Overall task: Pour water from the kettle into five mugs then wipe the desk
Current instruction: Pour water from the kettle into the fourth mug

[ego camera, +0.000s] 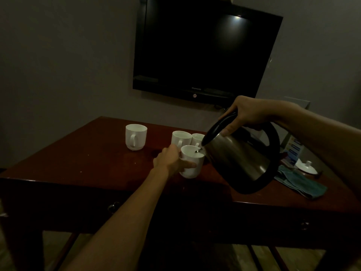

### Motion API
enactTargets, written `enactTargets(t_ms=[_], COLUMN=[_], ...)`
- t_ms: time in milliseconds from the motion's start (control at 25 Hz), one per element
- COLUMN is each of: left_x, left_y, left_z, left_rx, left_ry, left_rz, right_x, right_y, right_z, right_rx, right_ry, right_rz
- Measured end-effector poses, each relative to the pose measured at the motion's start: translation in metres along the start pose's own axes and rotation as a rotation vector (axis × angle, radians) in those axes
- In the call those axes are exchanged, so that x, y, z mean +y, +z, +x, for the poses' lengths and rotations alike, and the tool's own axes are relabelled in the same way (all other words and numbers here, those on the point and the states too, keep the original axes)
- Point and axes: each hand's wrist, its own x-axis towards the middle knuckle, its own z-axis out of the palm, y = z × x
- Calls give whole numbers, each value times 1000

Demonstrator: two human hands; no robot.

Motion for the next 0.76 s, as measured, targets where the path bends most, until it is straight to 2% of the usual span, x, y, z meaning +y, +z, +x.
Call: enactTargets(t_ms=[760], left_x=[-5], left_y=[4], left_z=[5], left_rx=[1], left_ry=[17], left_rz=[-18], right_x=[-10], right_y=[-2], right_z=[-3], right_rx=[1], right_ry=[5], right_rz=[-23])
